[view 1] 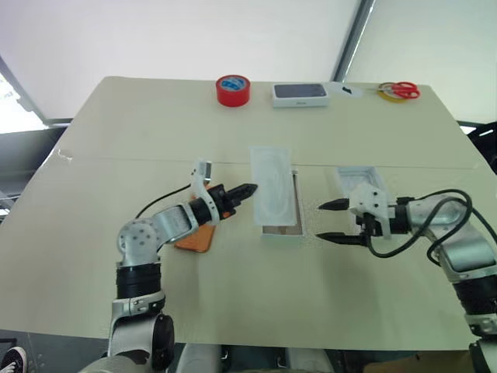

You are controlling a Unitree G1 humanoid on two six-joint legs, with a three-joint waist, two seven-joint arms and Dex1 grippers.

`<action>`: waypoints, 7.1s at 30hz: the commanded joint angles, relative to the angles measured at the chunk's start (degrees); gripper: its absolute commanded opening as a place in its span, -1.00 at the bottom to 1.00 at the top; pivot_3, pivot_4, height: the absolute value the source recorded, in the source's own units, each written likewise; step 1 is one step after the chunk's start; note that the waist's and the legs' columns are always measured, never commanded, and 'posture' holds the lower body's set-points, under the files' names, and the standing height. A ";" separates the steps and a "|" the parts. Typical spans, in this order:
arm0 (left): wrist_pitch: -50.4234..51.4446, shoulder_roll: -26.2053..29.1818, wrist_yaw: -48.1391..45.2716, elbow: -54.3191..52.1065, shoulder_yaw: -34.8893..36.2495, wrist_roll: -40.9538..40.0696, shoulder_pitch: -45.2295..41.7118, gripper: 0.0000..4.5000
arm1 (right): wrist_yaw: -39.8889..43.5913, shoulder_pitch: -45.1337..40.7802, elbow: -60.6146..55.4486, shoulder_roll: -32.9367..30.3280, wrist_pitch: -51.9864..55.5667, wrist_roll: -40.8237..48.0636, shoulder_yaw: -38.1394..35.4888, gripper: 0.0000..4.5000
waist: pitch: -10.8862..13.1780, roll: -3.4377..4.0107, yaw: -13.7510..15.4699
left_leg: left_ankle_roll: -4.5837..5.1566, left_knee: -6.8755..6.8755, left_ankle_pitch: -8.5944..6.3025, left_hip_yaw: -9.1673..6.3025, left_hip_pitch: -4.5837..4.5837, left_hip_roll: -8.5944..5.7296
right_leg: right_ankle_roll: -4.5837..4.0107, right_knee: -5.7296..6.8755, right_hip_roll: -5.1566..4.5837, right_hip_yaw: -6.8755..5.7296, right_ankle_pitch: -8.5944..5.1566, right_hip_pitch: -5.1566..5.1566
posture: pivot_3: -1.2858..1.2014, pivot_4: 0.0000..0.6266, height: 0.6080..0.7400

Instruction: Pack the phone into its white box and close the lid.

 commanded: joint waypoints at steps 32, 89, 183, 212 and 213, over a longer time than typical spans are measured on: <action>-29.97 21.51 -18.65 -14.83 -13.61 31.03 11.48 0.29 | -18.45 -10.86 5.24 17.92 -7.64 -12.52 10.25 -0.97 | 0.02 0.05 -0.18 | -0.14 -0.13 0.08 0.06 -0.02 0.04 | 0.00 -0.01 0.06 0.03 0.00 -0.13 | 0.03 -0.52 0.84; -2.06 25.73 -35.69 3.51 -6.52 16.37 11.60 0.29 | -15.78 -25.29 10.34 35.33 6.37 -31.59 32.83 -0.97 | -0.35 0.03 -1.14 | -0.05 -0.22 0.00 -0.02 0.00 -0.11 | -0.04 0.20 -0.24 0.02 0.00 -0.27 | 0.03 -0.52 0.84; 17.27 23.79 -24.08 -2.62 5.52 18.71 3.24 0.29 | -9.72 -23.54 7.91 32.03 6.40 -35.89 29.95 -0.97 | -0.33 -0.05 -1.87 | -0.12 -0.36 0.00 -0.16 0.02 -0.24 | -0.03 0.10 -0.33 -0.17 0.00 -0.22 | 0.03 -0.52 0.84; 16.59 11.44 -17.05 -2.07 9.05 13.01 3.08 0.29 | -10.10 -23.43 8.69 32.00 5.72 -36.05 30.07 -0.97 | -0.42 -0.01 -1.21 | -0.16 -0.54 0.03 -0.17 0.31 -0.27 | -0.03 0.02 -0.41 -0.16 0.00 0.02 | 0.03 -0.52 0.84; 16.35 12.17 -17.23 -1.81 8.61 13.89 3.06 0.29 | -10.17 -23.37 8.76 32.02 5.69 -36.05 30.06 -0.97 | -0.42 -0.01 -1.23 | -0.16 -0.54 0.03 -0.17 0.31 -0.27 | -0.03 0.03 -0.41 -0.16 0.00 0.03 | 0.03 -0.52 0.84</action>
